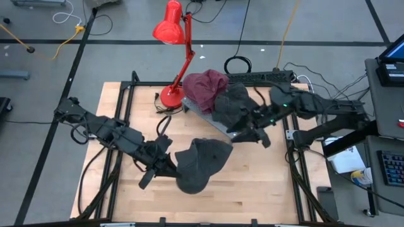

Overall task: Pick & Place hat
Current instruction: Stack the black cap on top of the black cap on the shelf

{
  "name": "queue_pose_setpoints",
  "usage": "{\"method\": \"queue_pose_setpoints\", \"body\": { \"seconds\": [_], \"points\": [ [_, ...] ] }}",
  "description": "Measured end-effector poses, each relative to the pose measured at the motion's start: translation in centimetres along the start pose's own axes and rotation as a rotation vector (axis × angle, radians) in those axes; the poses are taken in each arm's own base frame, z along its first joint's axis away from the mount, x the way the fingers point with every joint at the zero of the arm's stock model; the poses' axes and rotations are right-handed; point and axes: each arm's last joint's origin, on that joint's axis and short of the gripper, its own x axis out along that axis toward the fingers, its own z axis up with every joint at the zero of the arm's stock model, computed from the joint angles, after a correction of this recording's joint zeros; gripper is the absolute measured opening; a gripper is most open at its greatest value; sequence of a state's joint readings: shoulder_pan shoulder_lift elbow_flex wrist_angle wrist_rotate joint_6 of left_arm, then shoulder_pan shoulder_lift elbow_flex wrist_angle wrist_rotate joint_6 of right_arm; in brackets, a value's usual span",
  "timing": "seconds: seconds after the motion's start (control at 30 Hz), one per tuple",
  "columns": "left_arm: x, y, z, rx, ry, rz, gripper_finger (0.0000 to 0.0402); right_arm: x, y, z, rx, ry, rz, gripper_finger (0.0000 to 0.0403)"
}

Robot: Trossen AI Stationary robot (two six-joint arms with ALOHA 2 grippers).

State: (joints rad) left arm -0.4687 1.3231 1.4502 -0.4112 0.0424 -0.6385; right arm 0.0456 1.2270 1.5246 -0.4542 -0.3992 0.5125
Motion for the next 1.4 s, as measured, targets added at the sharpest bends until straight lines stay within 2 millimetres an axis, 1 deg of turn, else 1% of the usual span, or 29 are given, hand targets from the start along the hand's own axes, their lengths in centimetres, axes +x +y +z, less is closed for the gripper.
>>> {"method": "queue_pose_setpoints", "body": {
  "seconds": [0.13,0.27,0.37,0.47,0.6,0.87,0.97,1.1,1.23,1.4],
  "points": [
    [0.0,-0.2,-0.3,0.001,0.014,0.007,0.0009,1.1,-0.8,1.8,-0.011,0.052,-0.04,0.0215],
    [0.0,-0.5,-0.5,0.011,0.017,0.002,0.0009,2.3,-1.4,3.6,-0.029,0.076,-0.031,0.0215],
    [0.0,-0.7,-0.8,0.015,0.032,0.0,0.0009,3.6,-2.0,4.5,-0.032,0.096,-0.024,0.0215],
    [0.0,-0.7,-1.1,0.019,0.044,0.014,0.0009,4.9,-2.6,4.9,-0.023,0.115,-0.019,0.0215],
    [0.0,-0.7,-1.3,0.021,0.057,0.036,0.0009,6.6,-2.7,4.6,-0.019,0.143,0.034,0.0215],
    [0.0,-0.6,-1.3,0.043,0.057,0.036,0.0009,9.7,-2.0,2.8,-0.028,0.223,0.073,0.0215],
    [0.0,-0.6,-1.4,0.045,0.065,0.041,0.0009,10.2,-1.6,2.7,-0.041,0.216,0.094,0.0215],
    [0.0,-0.5,-1.5,0.027,0.081,0.055,0.0009,10.3,-0.5,2.9,-0.079,0.171,0.142,0.0212],
    [0.0,-0.4,-1.5,0.017,0.083,0.064,0.0009,10.1,0.6,2.8,-0.1,0.158,0.179,0.0183],
    [0.0,-0.2,-1.5,0.005,0.086,0.075,0.0009,9.5,1.7,2.6,-0.108,0.157,0.206,0.0123]
  ]
}}
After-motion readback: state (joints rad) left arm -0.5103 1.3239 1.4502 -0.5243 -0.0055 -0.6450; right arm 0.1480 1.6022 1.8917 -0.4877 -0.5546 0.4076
